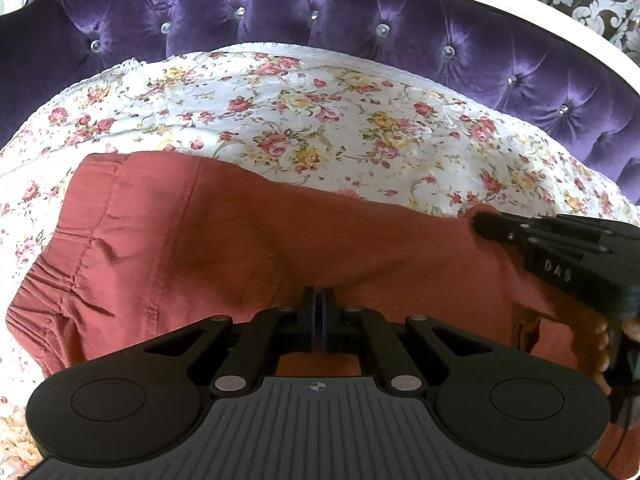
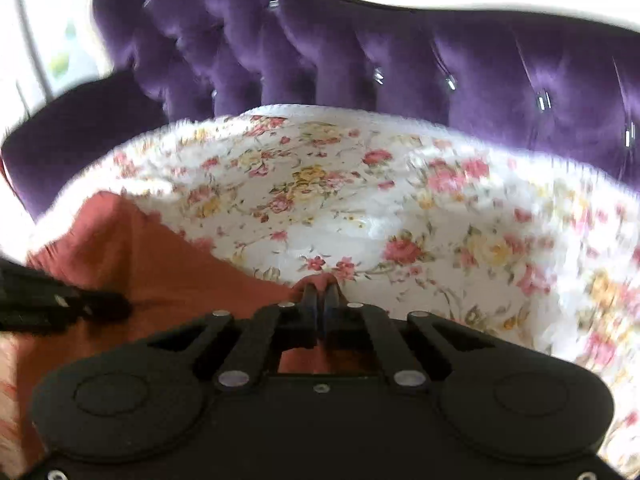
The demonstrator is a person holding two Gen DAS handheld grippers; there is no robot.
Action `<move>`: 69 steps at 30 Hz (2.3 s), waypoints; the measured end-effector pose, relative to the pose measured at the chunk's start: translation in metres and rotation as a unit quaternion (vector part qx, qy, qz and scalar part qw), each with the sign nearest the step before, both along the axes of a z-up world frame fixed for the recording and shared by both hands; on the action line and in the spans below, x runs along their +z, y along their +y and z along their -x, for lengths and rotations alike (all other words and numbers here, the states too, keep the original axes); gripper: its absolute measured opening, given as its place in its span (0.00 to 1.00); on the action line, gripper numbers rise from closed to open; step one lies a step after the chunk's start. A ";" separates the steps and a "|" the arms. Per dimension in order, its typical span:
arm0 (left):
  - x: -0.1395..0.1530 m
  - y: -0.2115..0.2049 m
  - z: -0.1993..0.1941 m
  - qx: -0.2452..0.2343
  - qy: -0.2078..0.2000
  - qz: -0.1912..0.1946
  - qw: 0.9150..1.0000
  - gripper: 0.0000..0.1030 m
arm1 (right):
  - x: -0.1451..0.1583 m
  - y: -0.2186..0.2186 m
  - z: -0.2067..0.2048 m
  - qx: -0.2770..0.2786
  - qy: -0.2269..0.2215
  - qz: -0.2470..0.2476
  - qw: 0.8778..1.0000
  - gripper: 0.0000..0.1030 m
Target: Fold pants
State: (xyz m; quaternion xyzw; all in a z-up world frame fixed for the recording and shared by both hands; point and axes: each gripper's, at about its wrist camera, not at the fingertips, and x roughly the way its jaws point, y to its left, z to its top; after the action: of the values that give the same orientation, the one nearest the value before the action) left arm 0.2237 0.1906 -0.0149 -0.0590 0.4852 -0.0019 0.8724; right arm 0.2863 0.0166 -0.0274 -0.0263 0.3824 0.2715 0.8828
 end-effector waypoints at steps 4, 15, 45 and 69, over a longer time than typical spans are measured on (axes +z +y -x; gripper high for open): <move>0.006 0.008 0.007 0.000 -0.009 0.004 1.000 0.04 | 0.026 -0.014 0.016 -0.035 -0.032 -0.008 0.999 0.25; 0.001 0.047 0.033 0.027 -0.011 -0.009 1.000 0.05 | 0.036 -0.008 0.153 0.033 -0.013 0.026 0.999 0.25; 0.019 0.150 0.088 0.122 -0.022 0.086 0.989 0.36 | 0.011 -0.003 0.187 0.025 0.012 0.023 0.999 0.14; 0.004 0.151 0.055 0.155 -0.015 0.037 0.987 0.64 | 0.012 -0.005 0.183 0.029 0.021 0.014 0.999 0.14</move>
State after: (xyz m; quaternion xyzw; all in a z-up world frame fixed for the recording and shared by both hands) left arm 0.1691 0.3413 -0.0112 -0.1650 0.4563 0.1143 0.8669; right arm 0.1035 0.0118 -0.0157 -0.0437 0.4039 0.2927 0.8656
